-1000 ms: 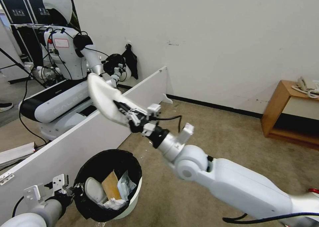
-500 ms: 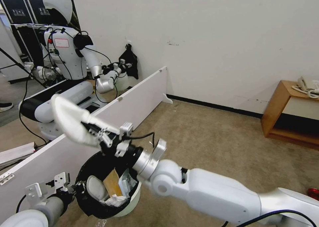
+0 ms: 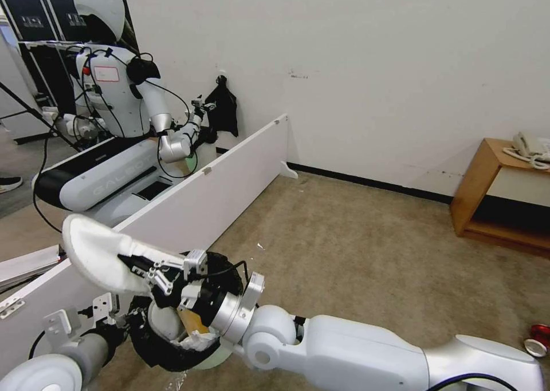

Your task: Pick up the trash bin, then pick up the garbage from the floor and place it into the trash bin.

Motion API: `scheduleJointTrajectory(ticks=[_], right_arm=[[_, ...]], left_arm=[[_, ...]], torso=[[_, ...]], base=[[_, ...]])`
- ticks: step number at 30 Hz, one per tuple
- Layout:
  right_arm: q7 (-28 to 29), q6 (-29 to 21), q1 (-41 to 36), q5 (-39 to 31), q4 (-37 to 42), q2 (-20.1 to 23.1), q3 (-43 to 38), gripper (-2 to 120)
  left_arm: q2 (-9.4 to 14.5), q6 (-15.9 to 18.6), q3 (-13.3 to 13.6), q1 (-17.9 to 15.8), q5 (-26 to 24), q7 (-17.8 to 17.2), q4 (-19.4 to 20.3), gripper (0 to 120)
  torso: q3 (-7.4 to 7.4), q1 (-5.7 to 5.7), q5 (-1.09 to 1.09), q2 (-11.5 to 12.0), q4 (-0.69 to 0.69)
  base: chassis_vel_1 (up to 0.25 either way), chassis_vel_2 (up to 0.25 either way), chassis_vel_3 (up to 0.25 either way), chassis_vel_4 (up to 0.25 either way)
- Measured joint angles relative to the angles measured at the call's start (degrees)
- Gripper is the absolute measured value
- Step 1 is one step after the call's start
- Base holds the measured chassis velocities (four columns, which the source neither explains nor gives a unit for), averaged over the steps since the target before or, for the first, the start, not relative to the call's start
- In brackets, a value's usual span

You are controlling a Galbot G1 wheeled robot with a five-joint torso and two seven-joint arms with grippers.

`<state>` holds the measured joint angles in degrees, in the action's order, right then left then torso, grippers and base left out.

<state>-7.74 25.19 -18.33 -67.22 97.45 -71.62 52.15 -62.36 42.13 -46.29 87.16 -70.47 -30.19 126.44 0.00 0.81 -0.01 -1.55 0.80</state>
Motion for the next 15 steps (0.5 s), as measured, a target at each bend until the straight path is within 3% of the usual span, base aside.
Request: scheduleJointTrajectory(ticks=[15], right_arm=[[-1.58, 1.66, -1.11, 1.58, -3.97, 0.44, 3.92, 0]], left_arm=[[0.53, 0.00, -0.54, -0.31, -0.78, -0.19, -0.08, 1]], torso=[[0.00, 0.00, 0.01, 0.00, 0.00]], base=[[0.000, 0.000, 0.000, 0.000]])
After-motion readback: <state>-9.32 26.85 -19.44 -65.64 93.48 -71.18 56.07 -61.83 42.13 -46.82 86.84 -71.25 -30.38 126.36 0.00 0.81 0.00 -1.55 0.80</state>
